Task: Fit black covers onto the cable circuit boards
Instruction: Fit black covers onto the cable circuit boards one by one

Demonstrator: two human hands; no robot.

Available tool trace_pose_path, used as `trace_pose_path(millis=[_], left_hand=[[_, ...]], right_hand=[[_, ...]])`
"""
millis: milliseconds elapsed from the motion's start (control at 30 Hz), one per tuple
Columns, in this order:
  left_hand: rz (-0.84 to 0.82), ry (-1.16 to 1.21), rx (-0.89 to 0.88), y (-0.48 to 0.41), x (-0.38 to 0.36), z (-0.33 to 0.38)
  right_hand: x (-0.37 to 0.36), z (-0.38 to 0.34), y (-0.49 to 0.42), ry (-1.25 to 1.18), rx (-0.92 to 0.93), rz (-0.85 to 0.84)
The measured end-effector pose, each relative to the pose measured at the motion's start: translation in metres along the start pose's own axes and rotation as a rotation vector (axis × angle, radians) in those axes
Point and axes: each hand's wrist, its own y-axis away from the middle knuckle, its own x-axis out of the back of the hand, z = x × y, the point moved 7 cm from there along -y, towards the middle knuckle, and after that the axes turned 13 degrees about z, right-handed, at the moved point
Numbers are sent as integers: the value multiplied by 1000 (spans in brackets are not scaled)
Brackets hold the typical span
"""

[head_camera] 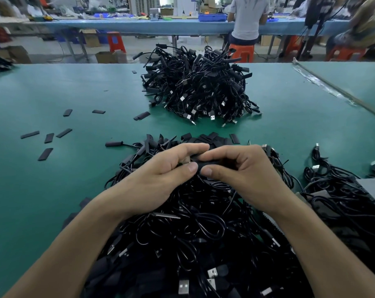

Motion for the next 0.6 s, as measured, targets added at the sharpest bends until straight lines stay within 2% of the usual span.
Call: trace_pose_path(millis=[100,200,267,333,400,600], left_hand=[[-48,30,2,2,-5,2],[-53,97,17,2,-3,4],[35,108,19,-1,3,3],[216,120,55,-6,15,-4],[327,104,59,-7,23,-8],[307,4,-40,-5,19,-3]], right_hand=[[-4,-1,1,-5,23,-28],[-1,-2,-1,-3,52,15],[5,-2,-3,-8,65,77],[11,-4,-4,-15,88,131],[16,-5,-6,11,98,168],[15,-5,-4,41,113,147]])
